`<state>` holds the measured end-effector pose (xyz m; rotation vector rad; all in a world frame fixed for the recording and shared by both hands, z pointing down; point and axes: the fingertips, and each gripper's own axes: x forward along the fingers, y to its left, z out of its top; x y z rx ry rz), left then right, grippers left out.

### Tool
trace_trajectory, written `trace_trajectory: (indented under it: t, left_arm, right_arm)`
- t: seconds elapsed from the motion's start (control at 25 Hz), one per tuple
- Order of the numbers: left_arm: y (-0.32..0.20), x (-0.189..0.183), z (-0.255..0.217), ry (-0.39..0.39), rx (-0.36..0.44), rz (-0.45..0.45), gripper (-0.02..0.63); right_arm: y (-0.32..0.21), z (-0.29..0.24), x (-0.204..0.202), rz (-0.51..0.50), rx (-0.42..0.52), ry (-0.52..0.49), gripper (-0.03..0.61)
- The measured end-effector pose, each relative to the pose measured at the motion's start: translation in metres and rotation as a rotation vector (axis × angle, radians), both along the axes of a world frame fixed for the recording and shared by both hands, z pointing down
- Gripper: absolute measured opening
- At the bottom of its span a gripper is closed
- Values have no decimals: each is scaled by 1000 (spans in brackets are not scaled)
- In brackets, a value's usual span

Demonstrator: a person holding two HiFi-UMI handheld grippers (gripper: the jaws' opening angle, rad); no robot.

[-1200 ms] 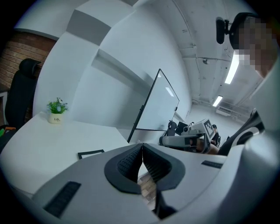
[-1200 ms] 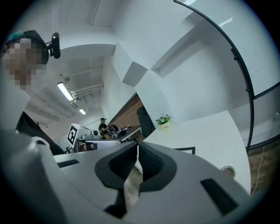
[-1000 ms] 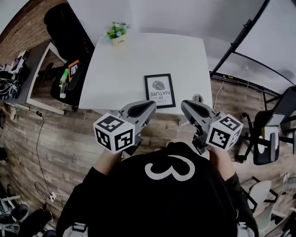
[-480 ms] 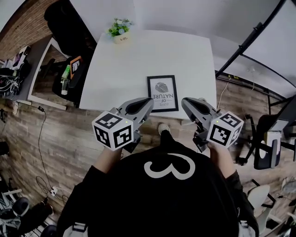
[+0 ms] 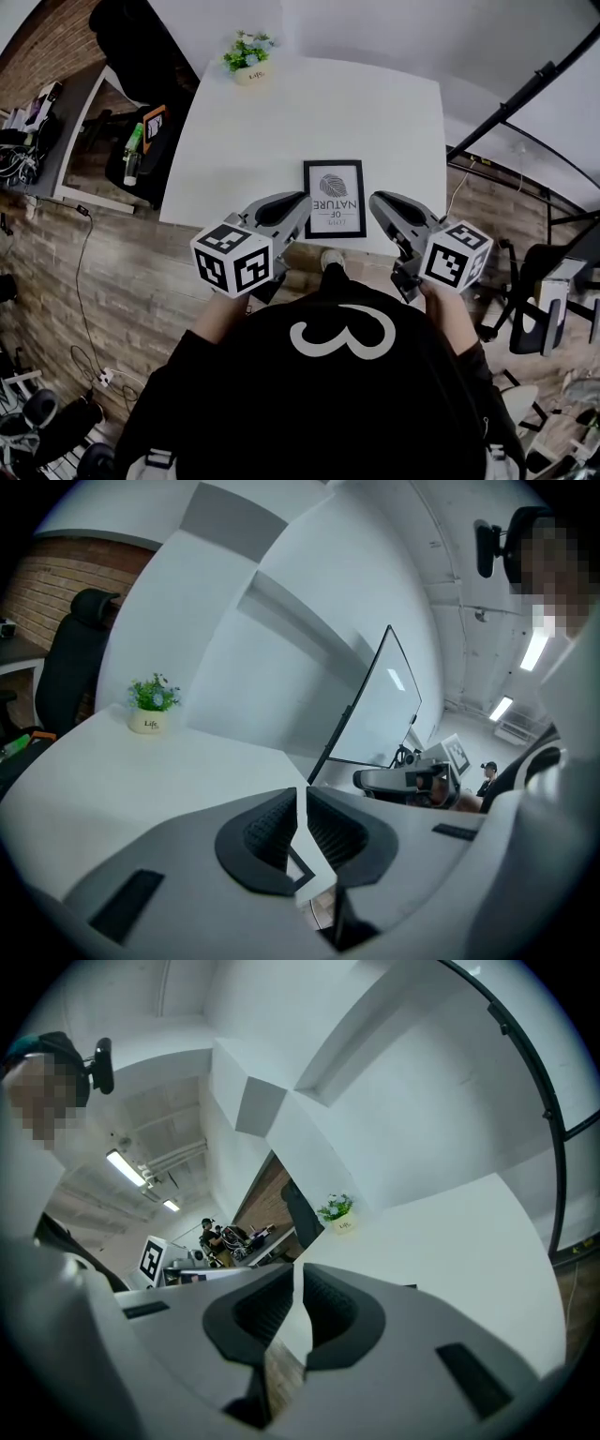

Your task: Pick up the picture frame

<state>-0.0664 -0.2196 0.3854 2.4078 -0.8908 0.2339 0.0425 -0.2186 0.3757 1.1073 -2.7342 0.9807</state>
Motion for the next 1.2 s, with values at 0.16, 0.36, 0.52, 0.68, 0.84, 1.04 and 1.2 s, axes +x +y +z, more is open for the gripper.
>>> trace_trajectory:
  t: [0.16,0.36,0.52,0.68,0.84,1.04,1.2]
  left_arm:
    - [-15,-4,16,-12,-38,-24,21]
    - [-32,-10,40,-32,-91,-54,23]
    - [-39,-14,59,-40,-144,-71,64]
    - [-45,-13,78,-47,-197,-73,77]
    - [-47,-12,100,-63,-251,-70,81]
    - [-51,-11,125,-83,-310,-67,87]
    - [-54,-11,146,-78,-366,-60,87]
  right_arm:
    - [-15,17,5,7,-9,62,28]
    - [-34,45,13,29,-64,76,28]
    - [-44,70,20,50,-107,115,32]
    - [-47,105,26,26,-186,148,97]
    - [-46,136,30,14,-264,164,120]
    - [-49,164,31,-3,-325,192,127]
    - [-50,183,29,-19,-379,218,135]
